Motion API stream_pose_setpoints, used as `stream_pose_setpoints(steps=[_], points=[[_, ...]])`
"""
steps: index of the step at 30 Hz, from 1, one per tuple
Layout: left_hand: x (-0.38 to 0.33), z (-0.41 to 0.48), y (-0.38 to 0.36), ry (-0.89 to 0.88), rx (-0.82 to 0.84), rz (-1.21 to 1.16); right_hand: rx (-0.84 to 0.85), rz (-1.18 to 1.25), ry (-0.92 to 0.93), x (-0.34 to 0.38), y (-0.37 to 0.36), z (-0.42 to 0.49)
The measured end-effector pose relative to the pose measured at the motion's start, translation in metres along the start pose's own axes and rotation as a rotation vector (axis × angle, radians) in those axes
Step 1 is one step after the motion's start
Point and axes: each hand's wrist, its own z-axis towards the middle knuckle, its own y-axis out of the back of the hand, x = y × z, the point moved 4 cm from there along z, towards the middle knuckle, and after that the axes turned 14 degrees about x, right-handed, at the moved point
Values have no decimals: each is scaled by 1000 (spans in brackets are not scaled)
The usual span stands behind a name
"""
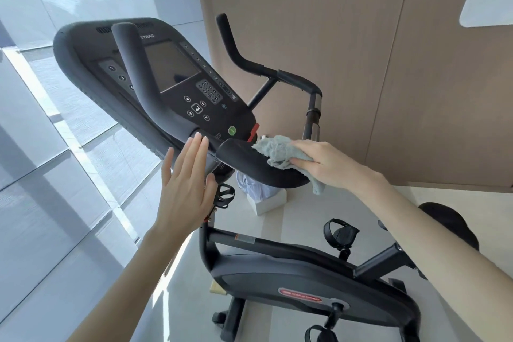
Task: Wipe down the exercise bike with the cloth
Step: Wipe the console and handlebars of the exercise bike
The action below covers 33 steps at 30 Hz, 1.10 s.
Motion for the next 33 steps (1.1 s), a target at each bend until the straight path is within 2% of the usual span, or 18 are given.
stream_pose_setpoints(steps=[5,10,16,19,21,29,33], points=[[-4,10,-4,-15,-1,-16,-15,-52,-88,-18,15,-25],[-5,10,-6,-23,-25,-80,-162,86,21,32,27,-3],[5,7,-1,22,-112,-146,60,-17,107,81,-14,46],[5,6,1,-10,-96,-129,-36,-284,174,77,-31,38],[1,5,1,-28,-74,-117,-106,-378,204,70,-35,27],[-11,3,-3,-62,-7,-91,-138,-394,240,33,-34,-26],[-11,3,-4,-62,5,-90,-166,-209,125,3,-29,-48]])
